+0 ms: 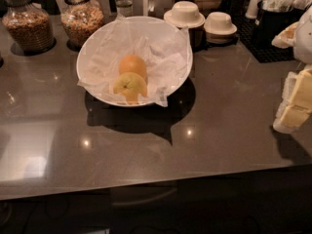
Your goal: Pick orange from white bowl
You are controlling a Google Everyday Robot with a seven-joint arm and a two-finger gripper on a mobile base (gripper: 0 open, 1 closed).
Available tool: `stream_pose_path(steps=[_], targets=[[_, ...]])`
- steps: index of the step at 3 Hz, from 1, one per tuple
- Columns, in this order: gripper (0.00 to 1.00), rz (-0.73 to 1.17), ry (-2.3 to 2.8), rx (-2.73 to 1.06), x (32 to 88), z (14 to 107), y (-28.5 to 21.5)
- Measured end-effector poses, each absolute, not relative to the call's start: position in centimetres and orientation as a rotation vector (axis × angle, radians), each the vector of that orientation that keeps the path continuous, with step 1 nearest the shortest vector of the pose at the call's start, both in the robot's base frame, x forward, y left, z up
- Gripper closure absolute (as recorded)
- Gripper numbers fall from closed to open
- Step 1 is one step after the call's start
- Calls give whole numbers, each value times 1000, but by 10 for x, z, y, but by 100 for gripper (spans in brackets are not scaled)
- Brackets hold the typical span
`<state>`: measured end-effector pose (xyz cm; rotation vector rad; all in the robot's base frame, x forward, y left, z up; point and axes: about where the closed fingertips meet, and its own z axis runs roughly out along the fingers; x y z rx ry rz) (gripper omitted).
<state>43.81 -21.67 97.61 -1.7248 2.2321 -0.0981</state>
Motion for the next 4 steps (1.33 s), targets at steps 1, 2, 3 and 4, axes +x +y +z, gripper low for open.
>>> stream_pose_path(steps=[1, 2, 3, 4], targets=[[0, -98, 2231, -1725, 438, 976, -217], [0, -94, 2178, -1736, 449, 980, -207], [0, -38, 2020, -1798, 481, 987, -170], [0, 61, 1859, -1836, 519, 996, -127]])
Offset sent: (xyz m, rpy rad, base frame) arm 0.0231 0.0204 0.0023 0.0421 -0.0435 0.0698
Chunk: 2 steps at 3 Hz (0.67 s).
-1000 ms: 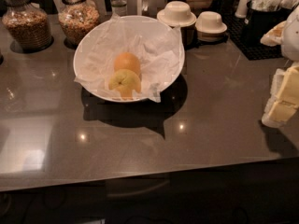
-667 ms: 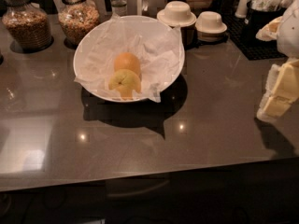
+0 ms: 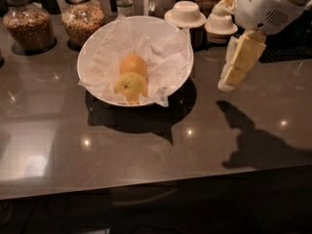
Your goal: Pick orange from white bowl
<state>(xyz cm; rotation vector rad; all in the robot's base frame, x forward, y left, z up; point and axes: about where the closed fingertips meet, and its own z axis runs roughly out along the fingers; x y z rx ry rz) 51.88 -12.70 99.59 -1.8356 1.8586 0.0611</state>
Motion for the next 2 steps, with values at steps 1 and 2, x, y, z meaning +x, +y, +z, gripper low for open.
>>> stream_pose_path(steps=[1, 2], targets=[[0, 154, 1710, -1871, 549, 1010, -86], [16, 241, 1578, -1924, 569, 1024, -44]])
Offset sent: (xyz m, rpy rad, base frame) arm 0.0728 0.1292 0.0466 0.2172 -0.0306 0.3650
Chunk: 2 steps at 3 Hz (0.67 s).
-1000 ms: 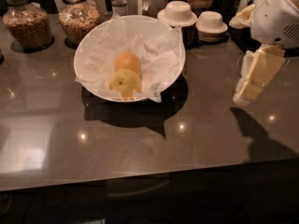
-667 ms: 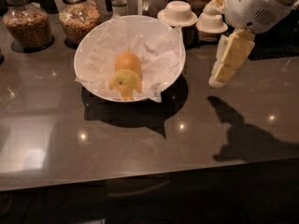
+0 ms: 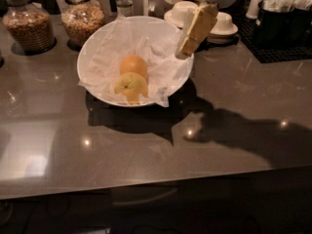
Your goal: Pick orange from white bowl
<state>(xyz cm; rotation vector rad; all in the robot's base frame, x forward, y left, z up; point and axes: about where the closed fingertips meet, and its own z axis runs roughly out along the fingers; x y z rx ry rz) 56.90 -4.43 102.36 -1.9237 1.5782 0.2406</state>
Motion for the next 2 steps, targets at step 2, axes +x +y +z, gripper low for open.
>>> stream_pose_path(steps=[2], targets=[[23, 205, 1280, -2235, 564, 1031, 30]])
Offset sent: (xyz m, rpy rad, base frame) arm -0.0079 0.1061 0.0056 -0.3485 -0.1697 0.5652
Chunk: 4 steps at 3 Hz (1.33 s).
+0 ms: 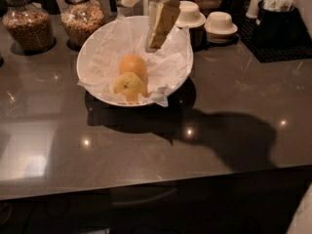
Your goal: Pick orange from white bowl
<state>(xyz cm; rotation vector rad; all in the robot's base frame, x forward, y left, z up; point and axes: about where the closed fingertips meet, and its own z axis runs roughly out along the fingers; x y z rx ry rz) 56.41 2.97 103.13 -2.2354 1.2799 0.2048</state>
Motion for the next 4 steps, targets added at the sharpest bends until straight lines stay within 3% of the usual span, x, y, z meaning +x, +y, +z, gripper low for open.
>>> stream_pose_path(steps=[1, 3, 4], targets=[[28, 184, 1241, -2252, 568, 1030, 38], [63, 78, 1168, -2281, 581, 1031, 45], [47, -94, 1034, -2410, 595, 1026, 58]])
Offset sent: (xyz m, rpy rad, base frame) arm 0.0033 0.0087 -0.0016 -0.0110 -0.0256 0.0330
